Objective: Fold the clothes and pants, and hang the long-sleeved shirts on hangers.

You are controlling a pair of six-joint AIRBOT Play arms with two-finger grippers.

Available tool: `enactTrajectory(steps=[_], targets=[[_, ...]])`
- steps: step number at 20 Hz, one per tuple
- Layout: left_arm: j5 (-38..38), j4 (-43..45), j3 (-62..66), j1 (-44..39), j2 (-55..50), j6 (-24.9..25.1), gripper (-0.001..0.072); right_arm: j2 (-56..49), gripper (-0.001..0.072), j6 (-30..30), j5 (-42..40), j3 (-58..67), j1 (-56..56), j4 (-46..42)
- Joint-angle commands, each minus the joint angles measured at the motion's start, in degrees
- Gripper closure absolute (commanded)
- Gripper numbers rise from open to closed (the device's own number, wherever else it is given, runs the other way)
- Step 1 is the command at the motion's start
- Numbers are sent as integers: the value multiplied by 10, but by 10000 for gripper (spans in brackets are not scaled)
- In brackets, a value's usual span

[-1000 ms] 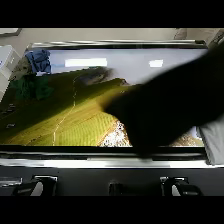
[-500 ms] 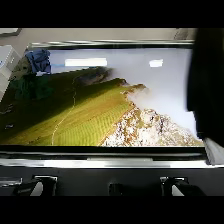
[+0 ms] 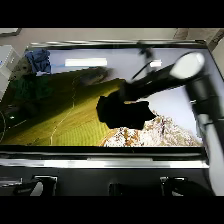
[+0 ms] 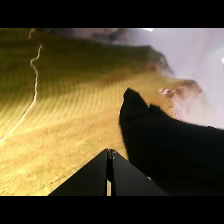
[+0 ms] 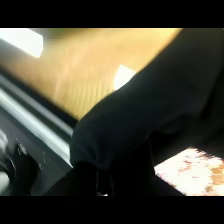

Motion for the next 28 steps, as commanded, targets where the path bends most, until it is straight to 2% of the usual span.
enactTrajectory(steps=[1,3,4,5,6,7,8,10,11,13,15,18,21,25,28], targets=[[17,7,-29,-1,-3,0,682,-73,674,25,-138,-80,159,-10],[30,7,-29,-1,-6,0,682,-130,653,27,-200,-81,223,14],[30,7,-29,-1,-9,0,681,-152,494,31,-223,-80,239,28],[28,7,-29,-1,-14,0,681,-163,193,42,-229,-80,240,41],[26,7,-29,-1,-18,0,679,-165,66,41,-223,-77,229,47],[26,7,-29,-1,-23,0,658,-159,63,39,-194,-66,206,43],[22,7,-29,-1,-28,0,578,-144,32,24,-149,-51,169,37],[-10,7,-29,-1,-42,-1,138,-100,7,3,-41,-19,70,13],[-41,7,-29,-1,-57,-2,86,-73,7,-9,1,-13,13,-1],[-115,10,-29,-5,-101,-2,70,-26,9,-13,43,-13,-115,-65],[-178,26,-29,-14,-159,-1,70,-25,14,-11,38,-14,-242,-139],[-215,39,-40,-27,-226,12,71,-90,18,-5,55,-14,-368,-92],[-202,39,-83,-66,-246,14,70,-159,14,-13,63,-14,-388,-70],[-140,-8,-146,-118,-254,13,71,-232,8,-16,17,-14,-352,-58],[-83,-30,-164,-139,-254,2,77,-268,8,-44,-19,-14,-320,-28]])
